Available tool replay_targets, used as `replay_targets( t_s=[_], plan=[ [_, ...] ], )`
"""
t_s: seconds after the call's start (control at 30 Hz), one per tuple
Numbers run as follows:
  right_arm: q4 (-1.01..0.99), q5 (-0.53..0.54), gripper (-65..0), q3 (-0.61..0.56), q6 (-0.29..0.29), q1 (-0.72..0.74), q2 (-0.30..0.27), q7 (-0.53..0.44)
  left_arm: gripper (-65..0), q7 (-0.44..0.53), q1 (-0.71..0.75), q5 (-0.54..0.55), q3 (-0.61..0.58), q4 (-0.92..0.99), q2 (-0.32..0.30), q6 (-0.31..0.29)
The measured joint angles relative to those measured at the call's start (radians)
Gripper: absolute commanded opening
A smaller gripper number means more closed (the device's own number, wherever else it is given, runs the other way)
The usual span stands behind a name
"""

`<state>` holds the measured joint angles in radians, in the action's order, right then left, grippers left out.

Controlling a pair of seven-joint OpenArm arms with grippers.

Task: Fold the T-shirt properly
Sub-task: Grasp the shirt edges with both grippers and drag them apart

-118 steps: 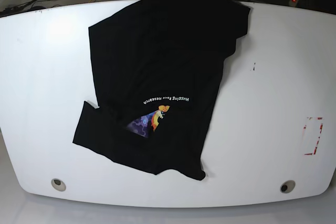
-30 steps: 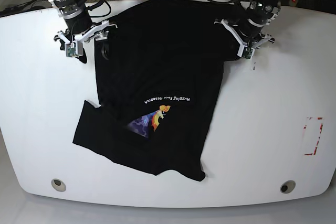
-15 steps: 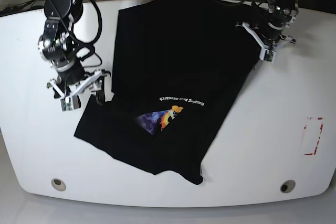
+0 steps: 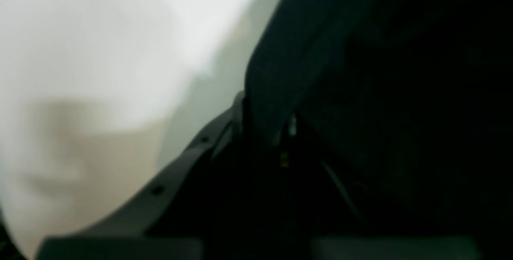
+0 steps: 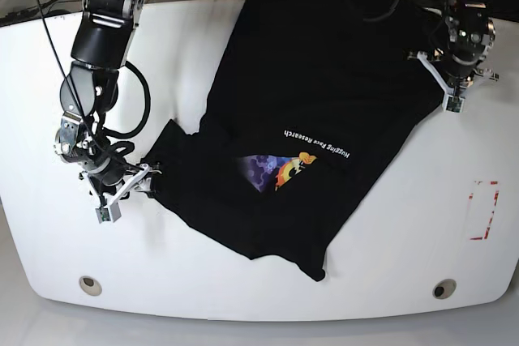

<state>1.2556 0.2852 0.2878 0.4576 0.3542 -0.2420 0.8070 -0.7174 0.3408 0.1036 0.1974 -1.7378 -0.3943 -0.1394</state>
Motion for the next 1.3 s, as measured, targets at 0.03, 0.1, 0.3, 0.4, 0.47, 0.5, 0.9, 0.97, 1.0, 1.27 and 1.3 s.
replay_targets(
  t_s=[0.03,0.1,0.3,0.4,0.47,0.5,0.9,0.97,1.0,1.27,1.3],
  plan=[
    [-0.044,-0.010,-21.9,0.000,0.008,0.021,-0.003,-0.001,-61.9,-0.005,-0.029,0.000,0.000,0.000,-0.006,0.000],
    [-0.105,-0.008,-21.9,0.000,0.031,0.046,-0.013,-0.012,-61.9,-0.035,-0.077,0.001,0.000,0.000,-0.017,0.002],
    [-0.206,-0.008,-21.9,0.000,0.045,0.098,-0.021,-0.029,-61.9,-0.101,-0.270,-0.002,-0.006,0.067,-0.058,-0.096],
    [-0.203,-0.007,-21.9,-0.023,0.047,0.105,-0.024,-0.042,-61.9,-0.132,-0.372,-0.001,-0.008,0.150,-0.070,-0.145],
    [-0.206,-0.016,-21.9,-0.077,0.042,0.110,-0.029,-0.041,-61.9,-0.135,-0.434,-0.005,-0.008,0.211,-0.087,-0.169],
    [-0.206,-0.013,-21.9,-0.097,0.045,0.113,-0.029,-0.048,-61.9,-0.131,-0.460,-0.014,-0.008,0.235,-0.094,-0.172],
    [-0.262,-0.005,-21.9,-0.135,0.048,0.112,-0.021,-0.090,-4.9,-0.090,-0.607,-0.193,-0.004,0.331,-0.096,-0.404],
    [-0.269,-0.007,-21.9,-0.135,0.048,0.109,-0.018,-0.089,-0.7,-0.096,-0.598,-0.208,-0.004,0.303,-0.094,-0.406],
    [-0.269,-0.006,-21.9,-0.135,0.049,0.109,-0.014,-0.089,-1.4,-0.098,-0.594,-0.209,-0.003,0.284,-0.094,-0.407],
    [-0.269,-0.006,-21.9,-0.208,0.049,0.091,0.012,-0.100,-4.4,-0.097,-0.556,-0.204,0.016,0.219,-0.076,-0.415],
    [-0.269,-0.003,-21.9,-0.217,0.049,0.088,0.016,-0.104,-4.4,-0.093,-0.547,-0.203,0.026,0.210,-0.075,-0.415]
  ],
)
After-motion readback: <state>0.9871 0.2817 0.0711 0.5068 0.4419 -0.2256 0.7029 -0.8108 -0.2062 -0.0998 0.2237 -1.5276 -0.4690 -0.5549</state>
